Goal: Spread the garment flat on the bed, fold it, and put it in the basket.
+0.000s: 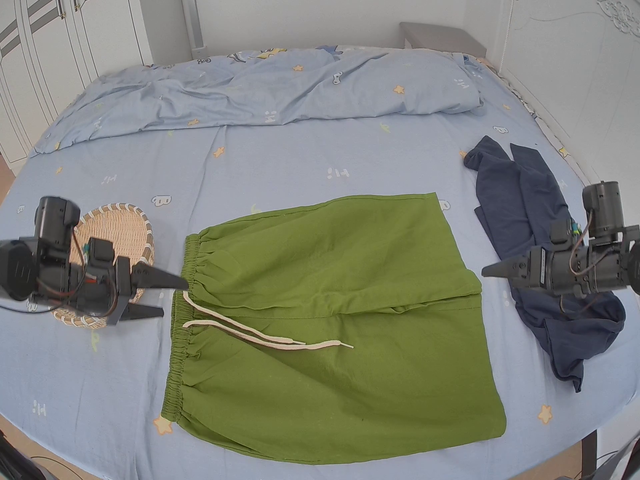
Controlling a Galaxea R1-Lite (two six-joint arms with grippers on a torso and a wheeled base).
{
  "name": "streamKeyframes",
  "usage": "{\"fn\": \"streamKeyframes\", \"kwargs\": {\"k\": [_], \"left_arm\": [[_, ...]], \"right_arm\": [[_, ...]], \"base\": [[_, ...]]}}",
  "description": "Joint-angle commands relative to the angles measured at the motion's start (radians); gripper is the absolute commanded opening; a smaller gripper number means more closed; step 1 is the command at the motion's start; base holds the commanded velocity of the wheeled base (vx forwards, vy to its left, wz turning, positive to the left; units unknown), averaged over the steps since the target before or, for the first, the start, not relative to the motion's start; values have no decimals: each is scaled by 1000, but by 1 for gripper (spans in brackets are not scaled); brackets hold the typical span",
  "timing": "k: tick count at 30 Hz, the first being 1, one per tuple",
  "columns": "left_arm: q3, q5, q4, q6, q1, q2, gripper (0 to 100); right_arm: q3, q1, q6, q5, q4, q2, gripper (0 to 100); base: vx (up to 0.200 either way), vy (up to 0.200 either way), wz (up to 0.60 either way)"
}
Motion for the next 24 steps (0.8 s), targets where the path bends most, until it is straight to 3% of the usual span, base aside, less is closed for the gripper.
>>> {"fn": "streamKeyframes", "kwargs": {"k": [1,7,9,14,24], "left_arm": [[472,-175,-41,-22,124,-342,100],[591,-197,-94,21,167,-366,100],[688,-189,-178,162,171,-274,100],[716,-171,-246,336,219,-47,100],[685,-166,-345,360,242,91,100]], "right_arm": [[332,-1,24,42,-8,-279,100],[387,4,19,42,-9,-330,100],[384,10,21,44,-8,-357,100],[392,24,16,42,-8,-351,100],[389,27,16,42,-9,-351,100]], "base": [[0,0,0],[0,0,0],[0,0,0],[0,0,0],[0,0,0]]}}
